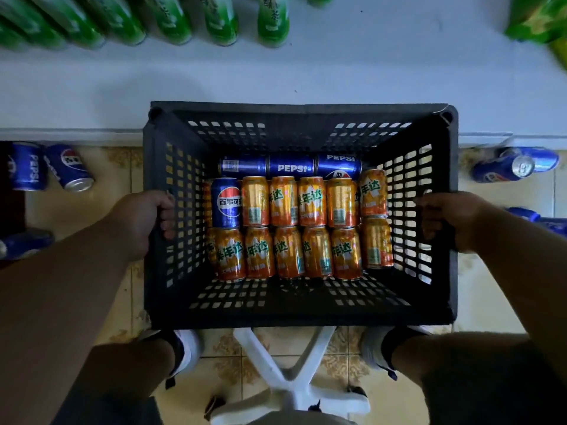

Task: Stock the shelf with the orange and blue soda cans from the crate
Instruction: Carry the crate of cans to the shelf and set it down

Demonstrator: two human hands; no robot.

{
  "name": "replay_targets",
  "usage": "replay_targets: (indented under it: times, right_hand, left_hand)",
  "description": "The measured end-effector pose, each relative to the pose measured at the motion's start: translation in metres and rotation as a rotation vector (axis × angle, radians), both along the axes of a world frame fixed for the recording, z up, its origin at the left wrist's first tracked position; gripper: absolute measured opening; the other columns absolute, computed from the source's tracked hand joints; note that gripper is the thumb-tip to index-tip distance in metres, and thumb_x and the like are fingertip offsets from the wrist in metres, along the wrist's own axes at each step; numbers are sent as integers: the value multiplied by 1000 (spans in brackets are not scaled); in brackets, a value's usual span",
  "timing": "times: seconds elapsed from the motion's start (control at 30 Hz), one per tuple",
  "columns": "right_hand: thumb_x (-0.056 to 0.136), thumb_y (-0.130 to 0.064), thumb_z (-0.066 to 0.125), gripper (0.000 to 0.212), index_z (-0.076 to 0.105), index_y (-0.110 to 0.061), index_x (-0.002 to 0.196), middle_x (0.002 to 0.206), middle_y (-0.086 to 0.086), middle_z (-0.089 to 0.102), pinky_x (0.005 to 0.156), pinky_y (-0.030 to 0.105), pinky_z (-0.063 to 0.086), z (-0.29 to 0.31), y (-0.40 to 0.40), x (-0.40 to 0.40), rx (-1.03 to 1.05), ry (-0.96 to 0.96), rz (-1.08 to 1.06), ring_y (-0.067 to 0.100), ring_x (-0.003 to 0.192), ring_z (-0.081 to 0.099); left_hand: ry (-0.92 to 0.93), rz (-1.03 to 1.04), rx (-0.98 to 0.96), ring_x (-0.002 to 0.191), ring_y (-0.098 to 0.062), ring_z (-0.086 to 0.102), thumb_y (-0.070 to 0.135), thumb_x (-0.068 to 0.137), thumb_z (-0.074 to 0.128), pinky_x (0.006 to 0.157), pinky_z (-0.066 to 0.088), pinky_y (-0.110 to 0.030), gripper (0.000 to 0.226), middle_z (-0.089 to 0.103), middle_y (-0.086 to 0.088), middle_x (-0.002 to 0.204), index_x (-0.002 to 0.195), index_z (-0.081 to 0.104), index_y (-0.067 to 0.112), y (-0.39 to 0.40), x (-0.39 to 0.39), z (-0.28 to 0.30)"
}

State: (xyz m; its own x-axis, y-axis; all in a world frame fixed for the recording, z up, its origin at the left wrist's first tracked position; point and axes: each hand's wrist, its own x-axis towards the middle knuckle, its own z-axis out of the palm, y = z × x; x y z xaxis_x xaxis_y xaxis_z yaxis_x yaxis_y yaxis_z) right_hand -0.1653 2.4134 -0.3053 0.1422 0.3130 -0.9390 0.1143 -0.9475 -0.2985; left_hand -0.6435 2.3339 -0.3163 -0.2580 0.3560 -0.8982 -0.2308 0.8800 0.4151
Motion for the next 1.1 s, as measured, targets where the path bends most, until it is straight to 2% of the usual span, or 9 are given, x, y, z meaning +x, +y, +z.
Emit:
replay_targets:
  times: [0.17, 0.3, 0.5, 0.6, 0.7, 0.8, 0.97, 1.03, 1.1]
  right_hand:
    - [95, -11, 55, 15, 51, -16, 82, 56, -3, 34, 53, 30, 30, 2, -3, -1, 5, 0, 12, 13, 50, 30]
    - [96, -14, 52, 32, 38, -24, 69, 52, -6, 28, 50, 28, 23, -4, -2, 5, 17, 66, 2, 11, 44, 24]
    - [94, -27, 60, 32, 44, -22, 68, 56, -4, 35, 50, 28, 34, -10, -4, 8, 67, 33, 21, 14, 47, 32]
    - [93, -31, 64, 22, 58, -14, 81, 63, 2, 53, 54, 31, 45, -9, -11, 5, 143, -55, 8, 18, 53, 51]
    - [93, -29, 66, 22, 61, -8, 97, 82, 10, 67, 66, 35, 55, -2, -22, -3, 267, -210, 46, 22, 70, 65]
    - [91, -28, 68, 19, 62, -11, 99, 94, 11, 71, 81, 45, 59, 7, -43, -12, 370, -398, 93, 25, 85, 70]
    - [88, -35, 68, 44, 54, -10, 121, 101, 11, 65, 75, 43, 59, 20, -78, -37, 442, -632, 179, 26, 85, 67]
    - [84, -43, 69, 66, 43, -12, 137, 127, 16, 56, 89, 51, 55, 20, -94, -51, 412, -785, 303, 33, 109, 61]
    - [88, -49, 64, 76, 33, -12, 148, 150, 19, 36, 107, 54, 42, 24, -117, -74, 392, -931, 503, 38, 135, 41]
  left_hand:
    - [110, -30, -4, 46, -18, 36, 11, 79, 42, 49, 32, -29, 12, 41, 0, 56, 70, 50, 15, -2, 9, 6]
    - [189, -81, 58, 50, -20, 35, 9, 78, 42, 50, 32, -30, 12, 41, -4, 60, 71, 52, 11, -2, 14, 7]
    - [169, -56, 79, 56, -20, 37, 11, 99, 37, 56, 33, -29, 23, 40, -6, 66, 82, 52, 7, -3, 30, 18]
    - [167, -1, 128, 62, -18, 51, 17, 100, 43, 60, 43, -29, 18, 55, -7, 73, 92, 57, 8, -10, 28, 16]
    - [330, -36, 211, 70, -23, 64, 19, 97, 51, 60, 55, -31, 15, 67, -11, 84, 101, 61, 8, -19, 23, 9]
    - [548, -192, 255, 82, -29, 67, 23, 88, 56, 80, 57, -45, 17, 70, -11, 91, 101, 63, 14, -34, 25, 14]
    - [694, -390, 294, 88, -30, 64, 29, 87, 55, 80, 55, -43, 35, 67, -7, 103, 122, 54, 23, -70, 38, 35]
    - [752, -435, 338, 103, -29, 62, 25, 88, 59, 82, 54, -41, 53, 61, -9, 125, 139, 45, 18, -85, 50, 37]
    - [878, -519, 369, 129, -31, 47, 22, 88, 64, 103, 46, -46, 69, 44, -12, 146, 149, 35, 14, -97, 66, 41]
